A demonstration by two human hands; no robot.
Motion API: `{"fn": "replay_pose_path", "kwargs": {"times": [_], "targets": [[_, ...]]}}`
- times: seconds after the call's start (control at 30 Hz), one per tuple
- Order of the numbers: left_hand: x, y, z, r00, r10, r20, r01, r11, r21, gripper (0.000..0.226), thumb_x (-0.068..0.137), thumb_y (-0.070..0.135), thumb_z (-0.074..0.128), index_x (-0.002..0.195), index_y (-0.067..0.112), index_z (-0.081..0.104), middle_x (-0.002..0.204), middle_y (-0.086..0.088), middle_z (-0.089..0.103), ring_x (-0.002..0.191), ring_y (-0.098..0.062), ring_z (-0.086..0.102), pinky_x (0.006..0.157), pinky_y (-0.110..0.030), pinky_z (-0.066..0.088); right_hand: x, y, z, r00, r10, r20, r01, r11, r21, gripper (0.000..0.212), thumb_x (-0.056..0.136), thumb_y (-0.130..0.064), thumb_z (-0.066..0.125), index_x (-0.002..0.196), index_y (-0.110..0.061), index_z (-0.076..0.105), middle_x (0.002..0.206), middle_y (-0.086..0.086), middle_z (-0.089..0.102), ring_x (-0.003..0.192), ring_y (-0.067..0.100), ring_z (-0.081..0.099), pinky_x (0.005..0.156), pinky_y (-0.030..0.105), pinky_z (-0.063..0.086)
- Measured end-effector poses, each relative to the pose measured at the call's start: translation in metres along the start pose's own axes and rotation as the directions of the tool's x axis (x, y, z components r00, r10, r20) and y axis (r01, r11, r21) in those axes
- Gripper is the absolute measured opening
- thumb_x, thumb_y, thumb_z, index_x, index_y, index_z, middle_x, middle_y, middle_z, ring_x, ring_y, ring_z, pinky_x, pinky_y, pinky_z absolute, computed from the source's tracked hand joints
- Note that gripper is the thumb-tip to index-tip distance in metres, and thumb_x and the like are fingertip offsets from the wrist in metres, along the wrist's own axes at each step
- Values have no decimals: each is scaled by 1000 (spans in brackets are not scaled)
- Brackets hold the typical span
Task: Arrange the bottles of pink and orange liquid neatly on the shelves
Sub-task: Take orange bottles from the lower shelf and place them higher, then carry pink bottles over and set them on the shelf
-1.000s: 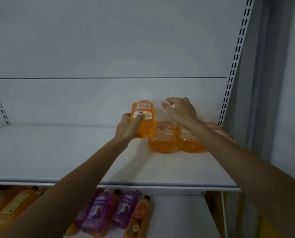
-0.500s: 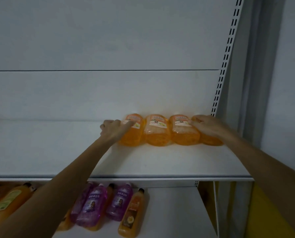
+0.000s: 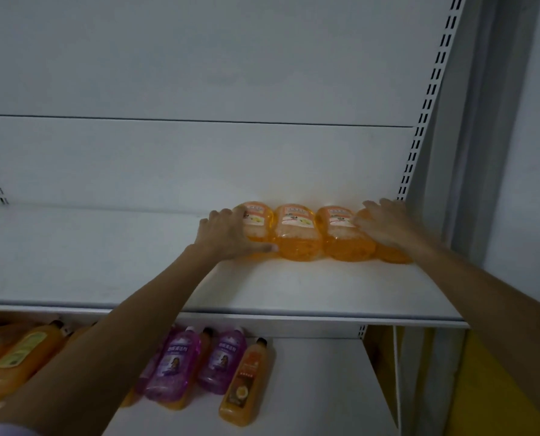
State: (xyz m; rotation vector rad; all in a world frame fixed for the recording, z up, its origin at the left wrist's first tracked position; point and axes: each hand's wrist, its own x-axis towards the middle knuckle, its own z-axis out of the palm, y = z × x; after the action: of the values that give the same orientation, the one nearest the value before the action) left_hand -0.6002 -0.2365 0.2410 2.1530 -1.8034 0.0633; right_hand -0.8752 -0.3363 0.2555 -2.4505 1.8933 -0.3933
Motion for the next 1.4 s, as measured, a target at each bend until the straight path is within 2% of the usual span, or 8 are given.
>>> {"fn": "replay_pose_path", "kwargs": {"times": [0.2, 0.47, 0.63, 0.77, 0.87, 1.1, 1.27, 1.4], "targets": [[-42, -44, -23, 991, 55, -121, -68, 992, -105, 94, 66, 72, 60, 141, 21, 36, 146, -5, 40, 132, -26, 36, 106, -44, 33, -30, -108, -21, 931, -247, -270, 296, 943, 156, 53, 96, -36, 48, 144, -16, 36, 147, 8, 41, 134, 27, 35, 106, 41, 32], [-155, -187, -70, 944, -65, -324, 15, 988, -155, 49, 82, 47, 64, 118, 14, 59, 126, -6, 57, 119, -24, 49, 99, -35, 37, -86, -300, 15, 837, -486, -253, 547, 763, 344, 51, 93, -29, 51, 142, -18, 41, 139, 4, 50, 129, 24, 41, 100, 37, 37], [-230, -256, -84, 918, -124, -377, 72, 986, -147, 30, 86, 28, 65, 110, 9, 62, 113, -7, 59, 103, -22, 55, 80, -25, 39, -144, -389, 46, 782, -490, -385, 620, 550, 559, 28, 89, -17, 55, 115, -12, 61, 95, -6, 63, 88, 14, 59, 84, 38, 50], [-259, -285, -62, 949, -129, -289, 100, 988, -113, 29, 81, 27, 62, 99, 4, 65, 97, -13, 63, 86, -29, 60, 70, -28, 41, -191, -429, 88, 774, -526, -352, 609, 470, 638, 17, 87, -12, 56, 101, -10, 65, 84, -3, 65, 74, 15, 62, 70, 34, 52], [-265, -289, -33, 966, -131, -223, 98, 983, -153, 37, 77, 33, 55, 94, 2, 66, 92, -15, 63, 85, -33, 59, 71, -29, 40, -202, -421, 128, 829, -494, -262, 534, 560, 633, 16, 85, -13, 57, 98, -10, 66, 86, 4, 68, 79, 22, 64, 69, 35, 52], [-238, -268, 50, 987, -156, -28, 140, 944, -299, 32, 81, 23, 65, 108, 5, 64, 115, -16, 59, 108, -33, 54, 83, -32, 42, -180, -344, 208, 914, -397, -85, 379, 757, 533, 17, 80, -17, 55, 94, -14, 66, 96, 7, 70, 86, 31, 66, 74, 39, 54], [-201, -254, 119, 981, -169, 98, 194, 904, -381, 34, 85, 19, 65, 115, 4, 61, 119, -17, 58, 110, -32, 53, 84, -32, 44, -148, -285, 276, 956, -262, 130, 172, 862, 477, 33, 84, -14, 62, 115, -4, 59, 114, 16, 63, 106, 33, 59, 91, 40, 47], [-166, -249, 176, 965, -185, 184, 247, 878, -410, 35, 92, 25, 57, 122, 7, 57, 118, -19, 56, 103, -34, 56, 77, -25, 41, -117, -245, 329, 956, -52, 288, -108, 852, 512, 58, 83, -16, 67, 134, 0, 43, 131, 19, 53, 119, 33, 51, 98, 36, 43]]}}
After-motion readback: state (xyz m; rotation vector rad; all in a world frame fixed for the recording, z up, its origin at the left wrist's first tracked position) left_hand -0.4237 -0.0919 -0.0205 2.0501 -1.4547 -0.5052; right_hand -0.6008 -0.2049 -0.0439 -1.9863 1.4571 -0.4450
